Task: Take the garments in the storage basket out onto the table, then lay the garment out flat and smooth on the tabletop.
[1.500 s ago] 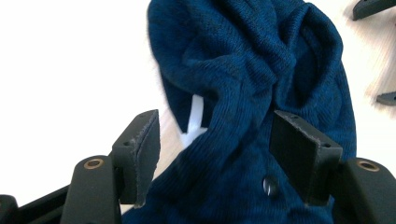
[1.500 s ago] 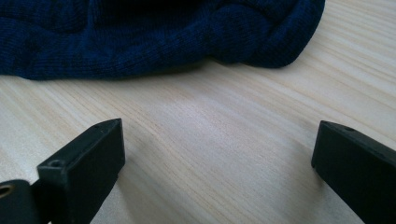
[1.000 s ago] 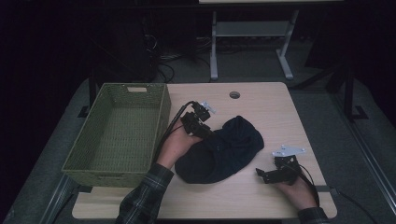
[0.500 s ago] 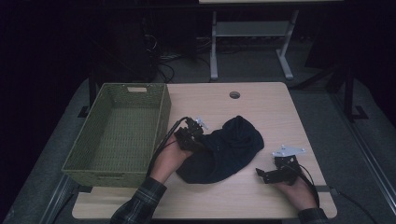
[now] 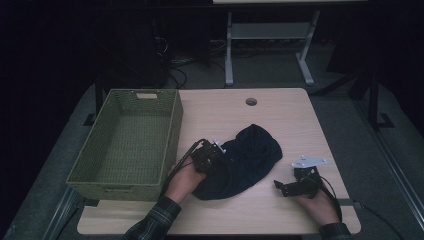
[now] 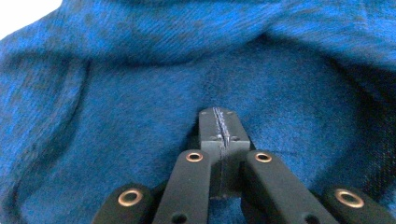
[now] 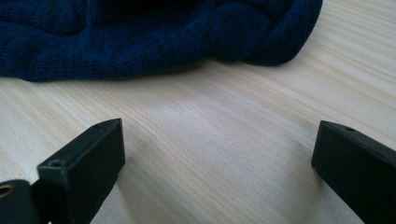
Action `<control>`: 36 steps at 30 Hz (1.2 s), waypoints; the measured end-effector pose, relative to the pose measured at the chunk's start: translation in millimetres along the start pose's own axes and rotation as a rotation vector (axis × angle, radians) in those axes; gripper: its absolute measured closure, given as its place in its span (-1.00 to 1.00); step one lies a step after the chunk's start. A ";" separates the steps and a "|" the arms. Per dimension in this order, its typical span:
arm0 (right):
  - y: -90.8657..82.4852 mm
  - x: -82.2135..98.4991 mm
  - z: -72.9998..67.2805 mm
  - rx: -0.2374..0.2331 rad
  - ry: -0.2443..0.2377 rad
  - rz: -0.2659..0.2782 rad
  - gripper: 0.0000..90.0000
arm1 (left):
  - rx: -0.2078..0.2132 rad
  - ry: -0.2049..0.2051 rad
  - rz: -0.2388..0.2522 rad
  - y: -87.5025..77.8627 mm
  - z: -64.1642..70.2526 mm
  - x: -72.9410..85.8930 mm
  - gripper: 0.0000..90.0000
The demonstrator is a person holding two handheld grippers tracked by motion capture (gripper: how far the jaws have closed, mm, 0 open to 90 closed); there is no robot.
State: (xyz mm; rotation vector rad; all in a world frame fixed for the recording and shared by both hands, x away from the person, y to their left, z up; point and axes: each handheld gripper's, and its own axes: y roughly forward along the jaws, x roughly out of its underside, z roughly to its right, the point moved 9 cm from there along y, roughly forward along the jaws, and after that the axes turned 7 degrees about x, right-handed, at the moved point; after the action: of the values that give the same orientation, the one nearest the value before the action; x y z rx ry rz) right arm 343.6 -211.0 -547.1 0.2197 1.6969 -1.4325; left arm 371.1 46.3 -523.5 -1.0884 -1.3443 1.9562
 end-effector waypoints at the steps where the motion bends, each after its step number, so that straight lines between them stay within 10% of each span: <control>1: 0.0 0.0 0.0 0.000 0.000 0.000 -0.95 | 0.010 0.004 0.003 0.7 2.4 -0.2 0.99; 19: 0.0 0.1 0.2 0.001 -0.002 -0.001 -0.95 | 0.153 0.118 0.029 20.6 62.7 -21.9 0.93; 36: -8.6 -2.0 -0.5 0.046 -0.031 0.011 -0.58 | 0.094 0.107 0.165 -32.3 44.0 -37.8 0.46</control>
State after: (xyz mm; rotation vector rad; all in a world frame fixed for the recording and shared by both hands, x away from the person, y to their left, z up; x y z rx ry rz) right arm 339.2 -212.5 -539.6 0.2309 1.6365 -1.4609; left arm 353.7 6.5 -473.3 -1.2746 -1.1264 2.0240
